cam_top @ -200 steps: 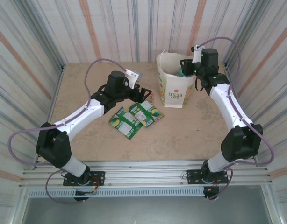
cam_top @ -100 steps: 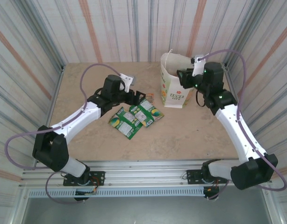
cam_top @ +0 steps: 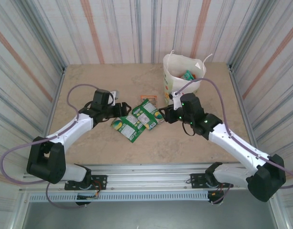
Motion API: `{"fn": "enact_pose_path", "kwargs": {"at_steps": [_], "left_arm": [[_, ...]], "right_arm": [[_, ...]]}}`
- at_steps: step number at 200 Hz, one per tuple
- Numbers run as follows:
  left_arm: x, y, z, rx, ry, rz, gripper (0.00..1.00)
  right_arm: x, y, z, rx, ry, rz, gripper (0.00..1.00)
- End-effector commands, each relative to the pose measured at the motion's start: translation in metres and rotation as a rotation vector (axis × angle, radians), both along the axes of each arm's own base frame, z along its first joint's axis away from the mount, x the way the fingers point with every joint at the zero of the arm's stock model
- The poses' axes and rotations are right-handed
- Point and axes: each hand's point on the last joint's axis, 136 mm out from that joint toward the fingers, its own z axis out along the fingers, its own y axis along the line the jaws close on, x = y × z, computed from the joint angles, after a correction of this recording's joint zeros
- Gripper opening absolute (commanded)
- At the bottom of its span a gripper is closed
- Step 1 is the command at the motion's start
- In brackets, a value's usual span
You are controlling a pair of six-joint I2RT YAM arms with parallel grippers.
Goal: Place the snacks into the paper bag
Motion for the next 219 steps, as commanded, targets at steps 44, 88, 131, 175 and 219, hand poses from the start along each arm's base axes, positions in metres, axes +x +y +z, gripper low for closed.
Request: {"fn": "enact_pose_path", "kwargs": {"at_steps": [44, 88, 131, 175, 219], "left_arm": [[-0.024, 0.041, -0.028, -0.112, 0.143, 0.166, 0.84], [-0.034, 0.061, -0.046, -0.092, 0.179, 0.236, 0.8], [-0.035, 0.076, -0.065, -0.075, 0.212, 0.279, 0.78], [-0.026, 0.072, -0.076, -0.059, 0.222, 0.219, 0.74], [-0.008, 0.061, -0.077, -0.056, 0.202, 0.127, 0.68]], "right_arm": [[-0.003, 0.049, -0.051, -0.118, 0.051, 0.054, 0.59], [0.0, 0.094, -0.085, -0.185, 0.069, 0.138, 0.6], [0.001, 0.13, -0.114, -0.232, 0.106, 0.214, 0.59], [0.0, 0.149, -0.138, -0.252, 0.153, 0.256, 0.56], [-0.008, 0.145, -0.164, -0.302, 0.215, 0.273, 0.5]]}}
